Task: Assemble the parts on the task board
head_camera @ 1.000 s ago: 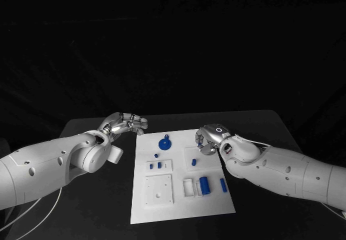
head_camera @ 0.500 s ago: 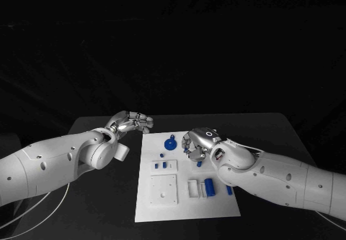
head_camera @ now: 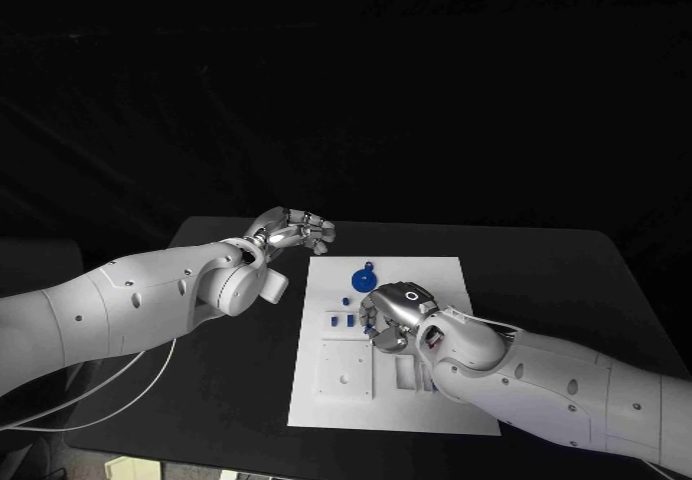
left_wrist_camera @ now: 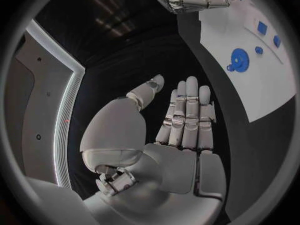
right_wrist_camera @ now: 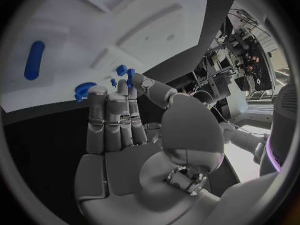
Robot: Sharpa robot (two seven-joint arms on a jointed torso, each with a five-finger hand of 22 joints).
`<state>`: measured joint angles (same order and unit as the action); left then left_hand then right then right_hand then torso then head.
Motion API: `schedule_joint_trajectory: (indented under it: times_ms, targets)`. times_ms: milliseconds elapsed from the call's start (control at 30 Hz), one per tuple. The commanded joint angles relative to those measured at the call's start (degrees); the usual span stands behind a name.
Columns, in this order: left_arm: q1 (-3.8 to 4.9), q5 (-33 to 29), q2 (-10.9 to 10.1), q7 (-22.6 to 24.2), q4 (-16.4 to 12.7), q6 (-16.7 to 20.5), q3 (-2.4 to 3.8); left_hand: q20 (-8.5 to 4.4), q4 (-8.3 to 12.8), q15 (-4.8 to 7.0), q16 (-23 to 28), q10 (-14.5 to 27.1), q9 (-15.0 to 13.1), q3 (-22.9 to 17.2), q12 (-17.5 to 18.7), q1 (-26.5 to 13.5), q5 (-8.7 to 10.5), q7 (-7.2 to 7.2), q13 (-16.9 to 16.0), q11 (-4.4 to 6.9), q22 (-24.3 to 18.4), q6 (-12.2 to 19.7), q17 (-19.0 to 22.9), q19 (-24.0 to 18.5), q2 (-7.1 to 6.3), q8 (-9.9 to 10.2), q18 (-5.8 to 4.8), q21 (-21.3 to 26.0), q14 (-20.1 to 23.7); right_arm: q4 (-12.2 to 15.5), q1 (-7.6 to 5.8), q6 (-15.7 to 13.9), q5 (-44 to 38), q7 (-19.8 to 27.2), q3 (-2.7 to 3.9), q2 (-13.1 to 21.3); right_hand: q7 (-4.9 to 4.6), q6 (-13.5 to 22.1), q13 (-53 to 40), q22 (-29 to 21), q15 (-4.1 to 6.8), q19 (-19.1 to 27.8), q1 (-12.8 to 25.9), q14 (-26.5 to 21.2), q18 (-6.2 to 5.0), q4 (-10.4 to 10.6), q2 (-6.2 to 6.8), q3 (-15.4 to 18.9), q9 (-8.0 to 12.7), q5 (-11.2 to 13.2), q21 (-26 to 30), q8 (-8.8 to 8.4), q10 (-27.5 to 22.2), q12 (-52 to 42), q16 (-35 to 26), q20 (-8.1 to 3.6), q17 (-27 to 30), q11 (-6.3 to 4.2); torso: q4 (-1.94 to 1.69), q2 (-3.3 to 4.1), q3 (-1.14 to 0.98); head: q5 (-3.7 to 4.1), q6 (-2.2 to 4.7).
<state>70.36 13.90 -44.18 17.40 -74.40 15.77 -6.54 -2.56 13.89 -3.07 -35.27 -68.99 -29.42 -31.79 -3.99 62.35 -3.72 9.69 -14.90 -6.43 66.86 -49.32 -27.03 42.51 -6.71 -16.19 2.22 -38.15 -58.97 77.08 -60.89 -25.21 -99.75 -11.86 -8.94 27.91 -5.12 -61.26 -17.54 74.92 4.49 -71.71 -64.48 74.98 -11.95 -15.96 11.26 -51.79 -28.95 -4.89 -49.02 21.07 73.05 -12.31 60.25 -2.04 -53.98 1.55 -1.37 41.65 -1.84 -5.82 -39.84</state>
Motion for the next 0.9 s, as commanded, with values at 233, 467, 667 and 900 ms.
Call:
schedule_joint_trajectory:
  times_ms: [233, 467, 667, 900]
  targets:
    - [0.09, -0.8, 0.5, 0.8, 0.1, 0.4, 0.05, -0.07, 0.1, 0.02, 0.4, 0.0, 0.1, 0.3, -0.2, -0.3, -0.35, 0.03, 0.1, 0.01, 0.1, 0.4, -0.1, 0.4, 0.28, -0.3, 0.53, 0.3, -0.2, -0.4, 1.24, 2.0, -2.4, 0.7, -1.05, -1.0, -0.17, -0.2, -0.1, 1.2, 0.32, -0.1, 0.2, -0.1, -3.05, -0.2, -0.76, -0.2, -0.1, -0.5, -0.4, 0.2, 2.7, 0.4, 0.2, -0.4, -0.1, 0.0, 0.14, 0.09, -0.11, -2.76, -1.74]
    - [0.1, -0.8, 0.6, 0.7, 0.1, 0.1, 0.05, -0.07, 0.1, 0.01, 0.4, 0.0, 0.1, 0.3, -0.2, -0.3, -0.35, 0.04, 0.1, 0.0, 0.1, 0.4, -0.2, 0.4, 0.28, -0.3, 0.53, 0.3, -0.2, -0.8, 2.1, 1.6, -2.8, 0.6, -1.61, -1.3, -0.17, -0.2, -0.1, 1.2, 0.32, -0.1, 0.2, -0.1, -3.05, -0.2, -0.82, -0.2, -0.2, -0.7, -0.4, 0.17, 2.7, 0.5, 0.2, -0.41, -0.2, 0.0, 0.12, 0.1, -0.14, -3.35, -2.33]
    - [0.1, -0.8, 0.7, 0.6, 0.1, 0.0, 0.05, -0.06, 0.1, 0.01, 0.5, 0.1, 0.1, 0.3, -0.1, -0.3, -0.33, 0.04, 0.1, 0.0, 0.1, 0.4, -0.2, 0.4, 0.28, -0.3, 0.52, 0.4, -0.2, -1.0, 2.5, 1.2, -3.2, 0.3, -1.61, -1.4, -0.17, -0.2, -0.1, 1.2, 0.32, -0.1, 0.3, -0.1, -3.05, -0.3, -0.84, -0.1, -0.2, -0.8, -0.4, 0.16, 2.7, 0.5, 0.2, -0.42, -0.2, 0.0, 0.14, 0.08, -0.13, -3.67, -2.67]
    - [0.1, -0.8, 0.8, 0.5, 0.2, -0.1, 0.05, -0.05, 0.1, 0.0, 0.5, 0.1, 0.1, 0.3, -0.1, -0.4, -0.32, 0.05, 0.1, -0.01, 0.1, 0.4, -0.3, 0.4, 0.28, -0.3, 0.52, 0.4, -0.2, -0.9, 2.87, 1.4, -3.2, 0.3, -1.77, -1.4, -0.17, -0.2, -0.2, 1.2, 0.32, -0.1, 0.3, -0.1, -3.05, -0.3, -0.86, -0.1, -0.2, -0.9, -0.5, 0.16, 2.7, 0.5, 0.2, -0.43, -0.2, -0.01, 0.12, 0.09, -0.09, -3.97, -3.08]
